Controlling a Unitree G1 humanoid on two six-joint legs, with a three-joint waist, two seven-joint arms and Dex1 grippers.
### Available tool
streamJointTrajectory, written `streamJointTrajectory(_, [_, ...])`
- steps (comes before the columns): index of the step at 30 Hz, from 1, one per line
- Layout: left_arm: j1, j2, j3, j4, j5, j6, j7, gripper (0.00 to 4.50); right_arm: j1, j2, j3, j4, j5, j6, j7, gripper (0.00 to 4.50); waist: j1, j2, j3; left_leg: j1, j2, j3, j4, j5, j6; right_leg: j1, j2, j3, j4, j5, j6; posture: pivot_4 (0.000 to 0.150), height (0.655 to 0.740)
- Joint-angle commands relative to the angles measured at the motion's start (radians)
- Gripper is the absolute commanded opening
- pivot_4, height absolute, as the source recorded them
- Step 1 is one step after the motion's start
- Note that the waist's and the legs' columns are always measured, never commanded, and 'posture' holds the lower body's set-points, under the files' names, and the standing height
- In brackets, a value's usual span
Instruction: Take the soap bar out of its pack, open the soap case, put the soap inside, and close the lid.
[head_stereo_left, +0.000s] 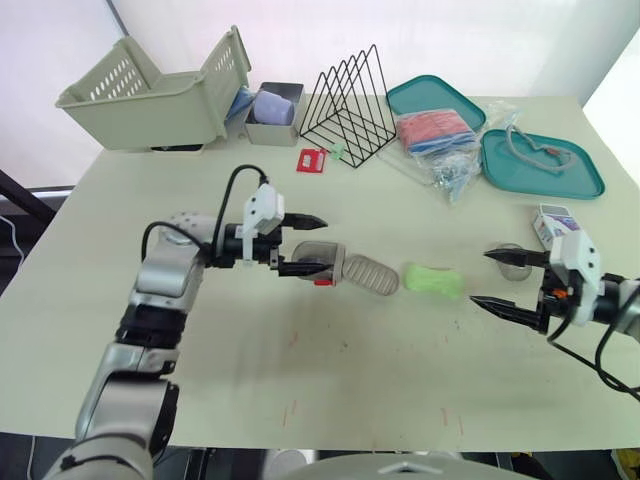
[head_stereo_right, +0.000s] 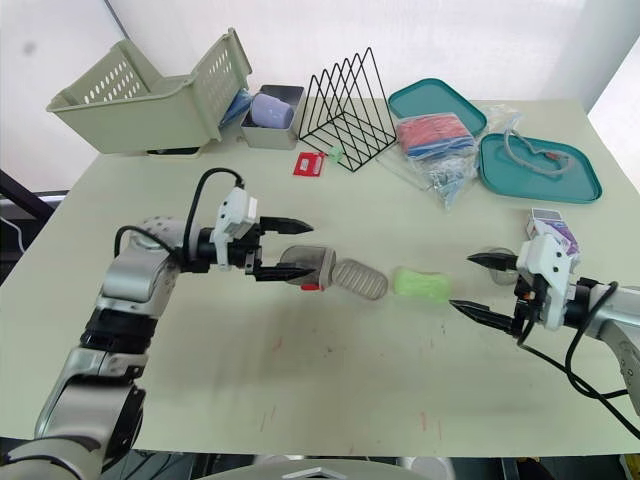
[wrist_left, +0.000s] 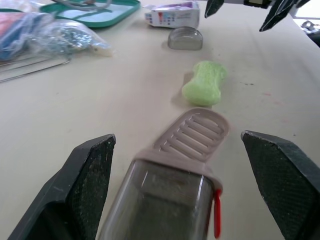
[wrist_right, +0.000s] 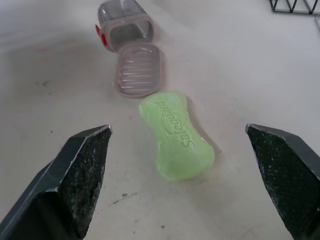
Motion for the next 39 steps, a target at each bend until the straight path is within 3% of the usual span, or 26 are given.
streamJointTrajectory(1, [0.076, 0.016, 0.057, -0.095, -0.036, -0.04, 0.032, 4.3, -0.062, -0.038, 0.053, -0.102, -0.012, 0.126, -0.064, 4.5, 0.003, 0.0, 0.0, 0.0, 0.0, 0.0, 0.0, 0.0, 0.0, 0.0, 0.0, 0.0, 0.0, 0.0, 0.0, 0.15, 0.74])
streamJointTrajectory(9, [0.27, -0.016, 0.128, -0.248, -0.087, -0.038, 0.168, 4.3, -0.313, -0.04, 0.275, -0.066, -0.16, 0.201, -0.107, 4.5, 0.01, -0.001, 0.0, -0.001, 0.0, 0.001, 0.0, 0.0, 0.0, 0.0, 0.0, 0.0, -0.001, 0.0, 0.0, 0.15, 0.74])
streamJointTrajectory(13, [0.41, -0.023, 0.143, -0.342, -0.113, -0.082, 0.176, 4.3, -0.365, -0.053, 0.384, -0.02, -0.237, 0.142, -0.04, 4.5, 0.006, -0.001, 0.001, -0.001, 0.0, 0.001, -0.001, 0.0, 0.0, 0.0, -0.001, 0.0, -0.002, 0.0, 0.0, 0.15, 0.74])
streamJointTrajectory(18, [0.506, -0.005, 0.153, -0.322, -0.094, -0.168, 0.163, 4.3, -0.432, -0.03, 0.465, 0.026, -0.291, 0.144, 0.002, 4.5, 0.004, -0.001, 0.001, 0.0, 0.0, 0.001, -0.001, 0.0, 0.0, 0.0, -0.001, 0.0, -0.002, 0.0, 0.0, 0.15, 0.74])
streamJointTrajectory(29, [0.581, 0.037, 0.115, -0.34, -0.114, -0.224, 0.092, 4.3, -0.495, 0.021, 0.58, 0.09, -0.384, 0.172, 0.037, 4.5, 0.004, -0.001, 0.001, 0.0, 0.0, 0.001, -0.001, 0.0, 0.0, -0.001, -0.001, 0.0, -0.002, 0.0, 0.0, 0.15, 0.74])
streamJointTrajectory(38, [0.575, 0.035, 0.095, -0.344, -0.111, -0.233, 0.106, 4.3, -0.497, 0.045, 0.583, 0.128, -0.42, 0.167, 0.058, 4.5, 0.001, -0.001, 0.001, 0.0, 0.0, 0.001, -0.001, 0.0, 0.0, -0.001, -0.001, 0.0, -0.002, 0.0, 0.0, 0.15, 0.74])
streamJointTrajectory(39, [0.572, 0.034, 0.093, -0.347, -0.111, -0.233, 0.107, 4.5, -0.497, 0.048, 0.582, 0.129, -0.42, 0.168, 0.06, 4.25, 0.001, -0.001, 0.001, 0.0, 0.0, 0.001, -0.001, 0.0, 0.0, -0.001, -0.001, 0.0, -0.002, 0.0, 0.0, 0.15, 0.74])
